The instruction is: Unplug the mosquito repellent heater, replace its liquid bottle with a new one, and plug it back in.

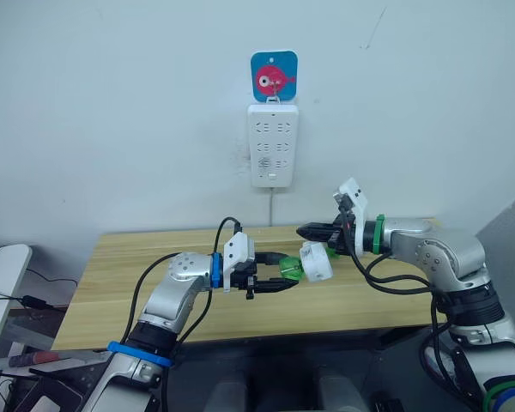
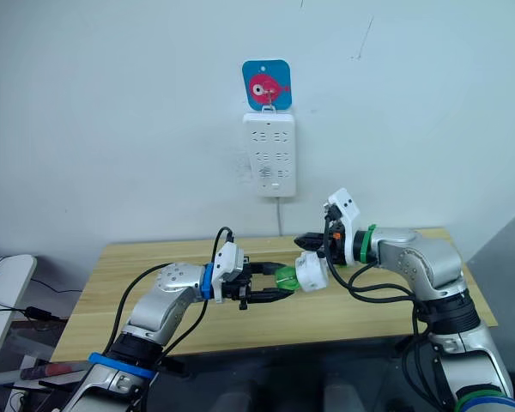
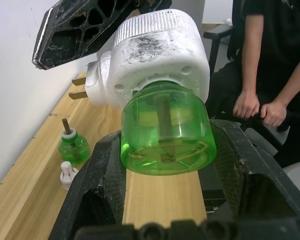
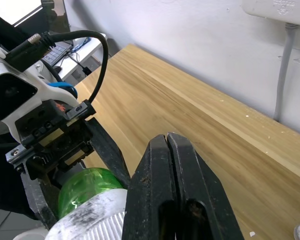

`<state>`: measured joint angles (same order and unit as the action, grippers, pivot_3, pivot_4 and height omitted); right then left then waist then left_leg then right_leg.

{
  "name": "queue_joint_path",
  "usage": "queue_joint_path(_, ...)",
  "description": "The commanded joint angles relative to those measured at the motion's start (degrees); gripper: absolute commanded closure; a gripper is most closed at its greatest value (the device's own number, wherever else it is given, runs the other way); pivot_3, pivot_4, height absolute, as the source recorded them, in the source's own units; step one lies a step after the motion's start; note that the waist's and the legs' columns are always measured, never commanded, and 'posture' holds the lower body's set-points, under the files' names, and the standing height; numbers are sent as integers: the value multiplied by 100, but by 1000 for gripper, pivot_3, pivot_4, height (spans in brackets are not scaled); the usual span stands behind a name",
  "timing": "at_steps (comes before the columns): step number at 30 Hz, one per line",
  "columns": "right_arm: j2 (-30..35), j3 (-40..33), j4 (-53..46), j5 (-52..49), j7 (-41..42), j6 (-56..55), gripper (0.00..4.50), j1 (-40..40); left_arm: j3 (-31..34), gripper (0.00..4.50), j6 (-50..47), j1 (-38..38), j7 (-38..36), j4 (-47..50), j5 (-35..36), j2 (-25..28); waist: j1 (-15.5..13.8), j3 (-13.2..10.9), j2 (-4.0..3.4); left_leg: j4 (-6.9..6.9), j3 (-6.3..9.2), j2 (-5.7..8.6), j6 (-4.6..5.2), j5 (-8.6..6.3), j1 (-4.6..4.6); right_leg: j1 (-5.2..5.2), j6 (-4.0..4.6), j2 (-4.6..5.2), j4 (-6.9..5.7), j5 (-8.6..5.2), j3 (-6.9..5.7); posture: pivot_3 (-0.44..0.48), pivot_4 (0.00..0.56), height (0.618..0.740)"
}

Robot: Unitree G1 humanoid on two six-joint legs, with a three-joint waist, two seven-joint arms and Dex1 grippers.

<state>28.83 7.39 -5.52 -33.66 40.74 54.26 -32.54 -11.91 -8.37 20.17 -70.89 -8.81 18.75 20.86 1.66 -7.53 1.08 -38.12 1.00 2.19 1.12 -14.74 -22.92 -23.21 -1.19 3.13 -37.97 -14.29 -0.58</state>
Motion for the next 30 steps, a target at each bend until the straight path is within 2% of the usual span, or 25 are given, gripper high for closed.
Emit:
queue_joint_path(1, -4, -52, 228, 320, -22, -412, 4468, 53, 117, 2260, 15, 86, -77, 215, 263, -61, -1, 0, 0, 0, 0, 0, 0, 0, 0, 0, 0, 0, 0, 0, 0, -64, 123, 740)
queue_joint_path(4, 146, 117, 182, 413, 300, -489, 4468, 258, 141, 2260, 59, 120, -11, 180, 262, -63, -1, 0, 0, 1, 0, 0, 0, 0, 0, 0, 0, 0, 0, 0, 0, -64, 123, 740)
queue_joint_path(10, 743, 229, -610, -23, 1220, -163, 4468, 857, 251, 2260, 32, 152, 140, 141, 284, -63, -6, -2, -1, 0, 0, 1, 0, 0, -1, 1, 0, 0, 1, 0, -1, -51, 117, 740)
queue_joint_path(16, 916, 86, -984, -263, 1416, 2, 4468, 1019, 266, 2260, 43, 138, 160, 108, 267, -55, -3, -2, 0, 1, 1, -3, 0, 0, 2, 1, -1, -5, 1, -1, -2, -55, 112, 740)
queue_joint_path(20, 824, 92, -614, 121, 1096, -328, 4468, 881, 230, 2260, -15, 114, 93, 156, 292, -62, -5, -2, 0, 1, 0, -2, 0, 0, 1, 2, -1, -3, 2, -1, 0, -56, 109, 740)
queue_joint_path(25, 486, -158, 451, 614, 618, -952, 4468, 242, 155, 2260, -179, 41, -139, 342, 389, 16, 8, -2, -1, 1, -5, 0, 0, 0, 2, 0, -1, -4, -2, -1, 3, -58, 106, 740)
queue_joint_path(30, 270, -261, 691, 315, 992, -786, 4468, -221, 85, 2260, -419, -39, -345, 574, 468, 178, 2, -2, -1, 4, -2, -1, 0, 0, 0, -1, -1, -4, 1, 0, 1, -49, 102, 740)
